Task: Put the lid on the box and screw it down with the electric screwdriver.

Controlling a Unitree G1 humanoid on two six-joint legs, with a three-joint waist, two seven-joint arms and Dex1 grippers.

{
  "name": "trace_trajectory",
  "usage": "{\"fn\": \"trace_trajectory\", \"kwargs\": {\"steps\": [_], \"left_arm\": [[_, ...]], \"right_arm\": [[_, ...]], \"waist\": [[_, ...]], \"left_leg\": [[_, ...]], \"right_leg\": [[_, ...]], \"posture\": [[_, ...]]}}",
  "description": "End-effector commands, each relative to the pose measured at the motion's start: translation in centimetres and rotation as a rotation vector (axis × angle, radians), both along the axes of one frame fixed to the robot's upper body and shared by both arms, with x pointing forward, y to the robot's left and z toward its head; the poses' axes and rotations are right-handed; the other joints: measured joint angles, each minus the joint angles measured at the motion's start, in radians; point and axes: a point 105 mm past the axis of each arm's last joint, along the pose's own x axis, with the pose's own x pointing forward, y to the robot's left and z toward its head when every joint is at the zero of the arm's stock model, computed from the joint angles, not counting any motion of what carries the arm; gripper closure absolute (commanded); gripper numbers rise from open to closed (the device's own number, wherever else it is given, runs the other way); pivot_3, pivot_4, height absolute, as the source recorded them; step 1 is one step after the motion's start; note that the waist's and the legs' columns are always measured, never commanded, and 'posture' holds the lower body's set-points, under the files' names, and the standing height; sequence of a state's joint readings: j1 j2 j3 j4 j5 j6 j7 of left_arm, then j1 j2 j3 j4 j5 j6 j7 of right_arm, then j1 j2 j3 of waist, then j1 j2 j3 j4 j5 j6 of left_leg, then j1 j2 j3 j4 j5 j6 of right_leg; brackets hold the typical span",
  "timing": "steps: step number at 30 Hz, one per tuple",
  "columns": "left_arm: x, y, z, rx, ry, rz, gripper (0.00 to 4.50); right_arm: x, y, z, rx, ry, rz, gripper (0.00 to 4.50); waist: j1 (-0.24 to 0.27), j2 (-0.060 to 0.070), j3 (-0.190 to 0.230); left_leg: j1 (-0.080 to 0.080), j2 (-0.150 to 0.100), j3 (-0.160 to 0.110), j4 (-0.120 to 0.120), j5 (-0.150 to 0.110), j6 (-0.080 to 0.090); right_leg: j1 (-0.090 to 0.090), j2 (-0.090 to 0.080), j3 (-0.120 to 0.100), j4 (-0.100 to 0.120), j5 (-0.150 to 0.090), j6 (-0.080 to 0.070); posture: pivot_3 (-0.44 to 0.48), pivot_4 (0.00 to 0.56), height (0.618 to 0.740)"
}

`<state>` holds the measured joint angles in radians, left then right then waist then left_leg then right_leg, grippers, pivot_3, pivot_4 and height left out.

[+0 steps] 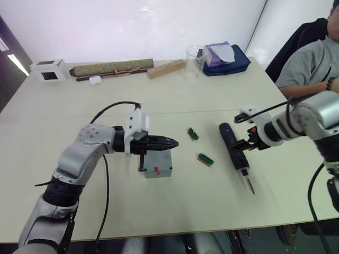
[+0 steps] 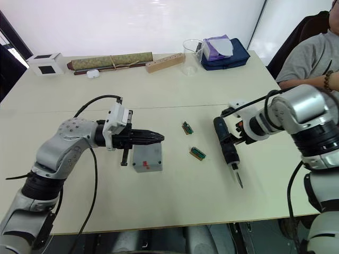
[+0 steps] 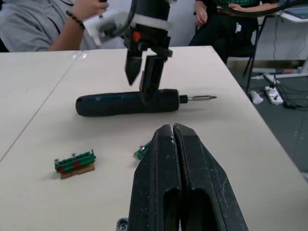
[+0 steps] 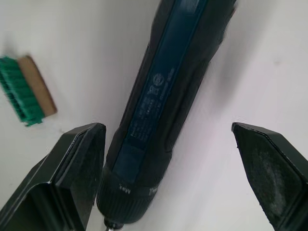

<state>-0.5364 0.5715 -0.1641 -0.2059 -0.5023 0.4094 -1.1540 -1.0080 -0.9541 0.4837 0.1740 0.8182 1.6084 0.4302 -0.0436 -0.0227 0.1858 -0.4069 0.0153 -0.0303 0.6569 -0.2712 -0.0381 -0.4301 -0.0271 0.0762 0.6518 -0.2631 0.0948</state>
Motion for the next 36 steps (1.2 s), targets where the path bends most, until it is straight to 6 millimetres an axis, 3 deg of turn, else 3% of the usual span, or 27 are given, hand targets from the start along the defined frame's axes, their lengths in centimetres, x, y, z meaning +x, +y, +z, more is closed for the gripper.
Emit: {"fn": "trace_trajectory", "kwargs": {"steps": [1, 7, 10, 14, 16, 21, 27, 33, 36], "left_arm": [[-0.2, 0.2, 0.6, -0.008, -0.044, 0.01, 4.5], [-0.3, 0.6, 0.6, -0.007, -0.06, 0.052, 4.5], [-0.4, 1.0, 0.6, -0.003, -0.067, 0.077, 4.5], [-0.3, 1.4, 0.5, 0.007, -0.071, 0.095, 4.5], [-0.3, 1.3, 0.6, 0.006, -0.073, 0.093, 4.5], [-0.1, 1.4, 0.5, 0.016, -0.082, 0.098, 4.5], [0.4, 2.8, 0.6, 0.061, -0.08, 0.116, 4.5], [0.5, 4.4, -0.3, 0.129, -0.035, 0.119, 4.5], [0.5, 5.0, -0.9, 0.167, -0.006, 0.11, 4.5]], "right_arm": [[0.3, 0.7, 0.6, 0.008, 0.005, 0.012, 0.02], [0.0, 1.7, -1.0, 0.008, 0.071, 0.033, 0.02], [0.1, 2.4, -1.3, 0.004, 0.074, 0.054, 0.69], [0.5, 3.1, -1.4, 0.003, 0.063, 0.059, 2.08], [0.9, 2.9, -1.4, 0.002, 0.05, 0.041, 2.37], [1.5, 2.9, -0.5, 0.056, 0.013, 0.008, 2.42], [1.7, 4.0, 4.9, 0.157, -0.211, 0.083, 2.43], [0.5, 8.5, 11.2, 0.343, -0.657, 0.313, 2.43], [-1.0, 11.7, 14.8, 0.472, -1.005, 0.45, 2.43]], "waist": [[0.001, 0.0, 0.0], [0.001, 0.0, 0.0], [-0.002, 0.0, 0.0], [-0.004, -0.001, -0.001], [-0.006, -0.002, -0.001], [-0.017, -0.002, -0.001], [-0.022, 0.005, 0.003], [-0.017, 0.007, 0.004], [-0.016, 0.007, 0.004]], "left_leg": [[-0.001, 0.0, 0.0, 0.002, 0.0, 0.0], [-0.001, 0.0, -0.001, 0.005, -0.001, 0.001], [-0.001, 0.0, -0.001, 0.006, -0.001, 0.001], [-0.001, 0.001, -0.002, 0.006, -0.001, 0.001], [0.0, 0.002, -0.001, 0.006, -0.001, 0.001], [0.001, 0.002, -0.001, 0.007, -0.001, 0.001], [-0.001, 0.001, -0.001, 0.007, -0.001, 0.001], [-0.003, 0.001, -0.002, 0.006, -0.001, 0.002], [-0.003, 0.001, -0.002, 0.006, -0.001, 0.003]], "right_leg": [[-0.001, 0.0, 0.0, 0.002, 0.0, 0.0], [0.0, 0.0, -0.001, 0.002, 0.0, 0.0], [0.0, 0.0, -0.001, 0.002, 0.0, 0.0], [0.001, 0.002, -0.001, 0.003, 0.0, 0.0], [0.001, 0.002, -0.001, 0.003, 0.0, 0.0], [0.002, 0.002, -0.001, 0.003, 0.001, -0.001], [0.0, 0.002, -0.001, 0.003, 0.002, 0.0], [-0.001, 0.002, -0.001, 0.003, 0.001, 0.0], [-0.001, 0.002, -0.002, 0.003, 0.002, 0.0]], "posture": [[0.0, 0.15, 0.736], [0.0, 0.15, 0.736], [0.0, 0.15, 0.736], [0.0, 0.15, 0.736], [0.0, 0.15, 0.736], [0.0, 0.15, 0.736], [0.0, 0.15, 0.736], [0.0, 0.15, 0.736], [0.0, 0.15, 0.736]]}}
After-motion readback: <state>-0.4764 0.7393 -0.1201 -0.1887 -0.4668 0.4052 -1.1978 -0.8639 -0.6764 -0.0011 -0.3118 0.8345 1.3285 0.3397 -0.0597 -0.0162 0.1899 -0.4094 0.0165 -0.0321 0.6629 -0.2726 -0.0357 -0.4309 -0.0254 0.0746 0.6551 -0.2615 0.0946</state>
